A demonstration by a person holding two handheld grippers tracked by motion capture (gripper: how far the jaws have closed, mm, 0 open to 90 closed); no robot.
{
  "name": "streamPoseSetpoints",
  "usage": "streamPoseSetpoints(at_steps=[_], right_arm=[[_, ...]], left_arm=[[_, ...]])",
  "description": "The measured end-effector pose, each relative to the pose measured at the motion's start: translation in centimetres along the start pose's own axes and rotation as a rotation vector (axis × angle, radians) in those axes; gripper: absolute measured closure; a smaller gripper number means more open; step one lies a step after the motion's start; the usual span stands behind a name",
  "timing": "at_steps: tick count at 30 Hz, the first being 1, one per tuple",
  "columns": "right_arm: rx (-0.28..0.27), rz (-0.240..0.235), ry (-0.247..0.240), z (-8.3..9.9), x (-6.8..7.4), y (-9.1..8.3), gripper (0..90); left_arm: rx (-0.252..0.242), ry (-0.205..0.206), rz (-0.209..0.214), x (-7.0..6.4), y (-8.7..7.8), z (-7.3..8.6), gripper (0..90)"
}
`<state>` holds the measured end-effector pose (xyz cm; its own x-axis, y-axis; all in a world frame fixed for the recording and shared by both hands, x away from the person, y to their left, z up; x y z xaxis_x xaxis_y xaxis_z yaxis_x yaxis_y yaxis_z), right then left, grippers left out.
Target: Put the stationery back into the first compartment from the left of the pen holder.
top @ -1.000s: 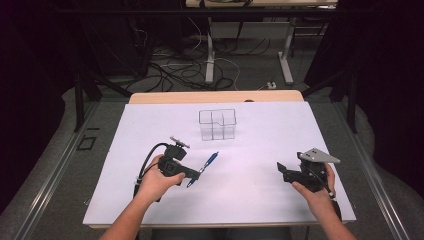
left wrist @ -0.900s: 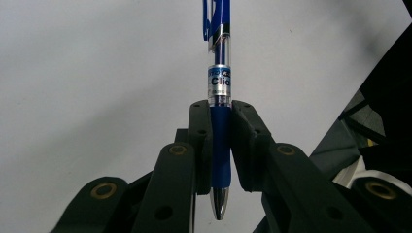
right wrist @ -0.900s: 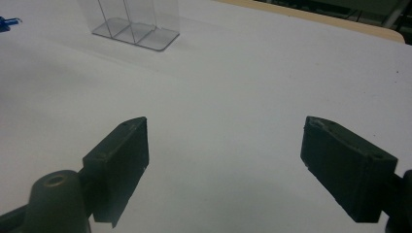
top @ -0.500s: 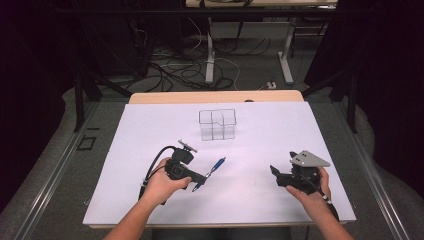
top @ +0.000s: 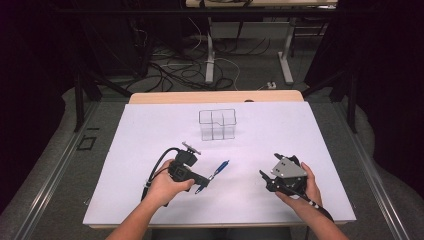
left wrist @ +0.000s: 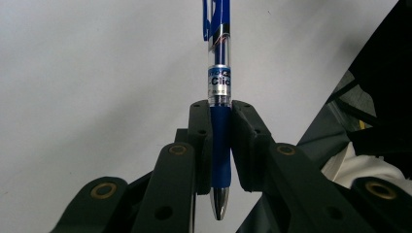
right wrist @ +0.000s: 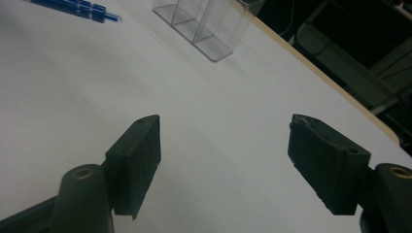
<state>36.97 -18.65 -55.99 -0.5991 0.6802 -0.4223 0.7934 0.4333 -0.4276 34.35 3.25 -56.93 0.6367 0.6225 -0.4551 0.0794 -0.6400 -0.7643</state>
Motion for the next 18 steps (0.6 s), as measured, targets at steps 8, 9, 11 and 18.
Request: streamPoseSetpoints(at_steps=[8,9,11,18], right_arm=[[-0.006,-0.034,-0.153,-0.7,2.0,0.3,37.6],[-0.009,-0.033,-0.170,-0.8,2.1,0.4,38.5],[-0.014,-0.025,-0.220,-0.9,2.4,0.3,40.4],[-0.019,-0.007,-0.380,-1.1,3.4,0.4,43.2]], left_arm=[[0.006,0.011,0.004,-0.1,0.3,0.0,80.0],[0.007,0.010,0.006,-0.2,0.4,0.0,80.0],[0.007,0.005,0.004,-0.2,0.4,0.0,79.9],[0.011,0.015,0.014,-0.5,0.6,0.0,80.0]])
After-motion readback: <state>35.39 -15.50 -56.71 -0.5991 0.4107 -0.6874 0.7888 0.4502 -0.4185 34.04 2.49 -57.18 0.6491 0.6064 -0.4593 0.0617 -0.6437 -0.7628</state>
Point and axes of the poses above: each handheld gripper's, and its own axes: y roughly forward along the jaws, z roughly out of its underside, x roughly to its left, the point moved 10 cm from there along y, roughly forward along the jaws, and after that the axes turned 5 degrees about -x, right-handed, at the moved point
